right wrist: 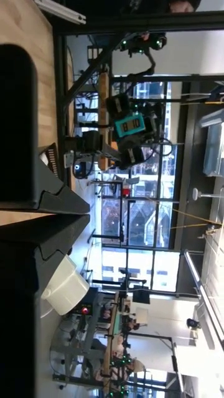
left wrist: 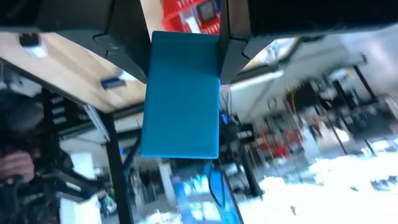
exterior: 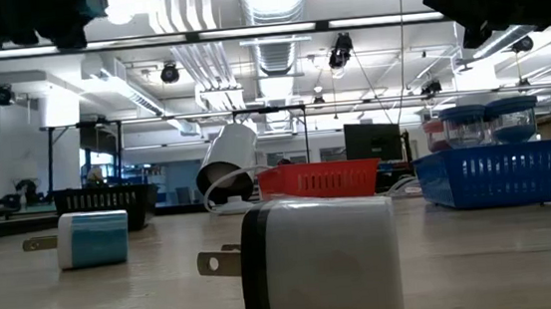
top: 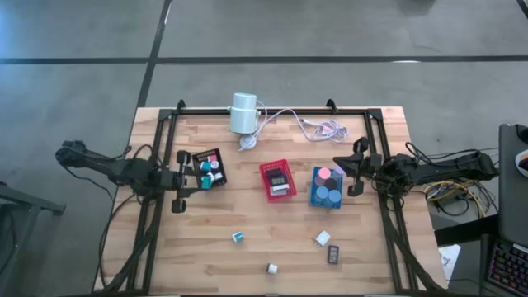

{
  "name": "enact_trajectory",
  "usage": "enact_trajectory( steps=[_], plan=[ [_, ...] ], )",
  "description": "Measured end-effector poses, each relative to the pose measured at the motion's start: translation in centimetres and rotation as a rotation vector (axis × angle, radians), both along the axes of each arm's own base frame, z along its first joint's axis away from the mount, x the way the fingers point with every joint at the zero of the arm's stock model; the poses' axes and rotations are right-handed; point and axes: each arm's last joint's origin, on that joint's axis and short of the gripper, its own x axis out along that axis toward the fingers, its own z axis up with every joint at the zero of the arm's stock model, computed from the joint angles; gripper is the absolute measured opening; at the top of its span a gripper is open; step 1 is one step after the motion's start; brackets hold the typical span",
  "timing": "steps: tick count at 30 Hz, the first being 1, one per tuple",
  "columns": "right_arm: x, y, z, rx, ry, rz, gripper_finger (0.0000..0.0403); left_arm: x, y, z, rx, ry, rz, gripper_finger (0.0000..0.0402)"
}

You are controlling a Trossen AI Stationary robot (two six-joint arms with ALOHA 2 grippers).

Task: Pick & Place Office items
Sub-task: Put the light blue digital clock into the red bin

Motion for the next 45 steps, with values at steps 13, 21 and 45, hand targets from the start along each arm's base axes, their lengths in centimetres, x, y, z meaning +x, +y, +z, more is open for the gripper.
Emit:
enact_trajectory(
  steps=[13,21,45],
  plan=[
    [0.0,0.0,0.1,-0.031,0.001,-0.008,0.0008,-1.6,0.8,-4.0,0.034,-0.074,0.078,0.0123],
    [0.0,0.0,0.1,-0.036,0.000,-0.010,0.0008,-1.9,0.9,-5.2,0.044,0.022,0.075,0.0123],
    [0.0,0.0,0.1,-0.040,0.002,-0.011,0.0008,-1.8,0.7,-6.4,0.044,0.048,0.033,0.0123]
  ],
)
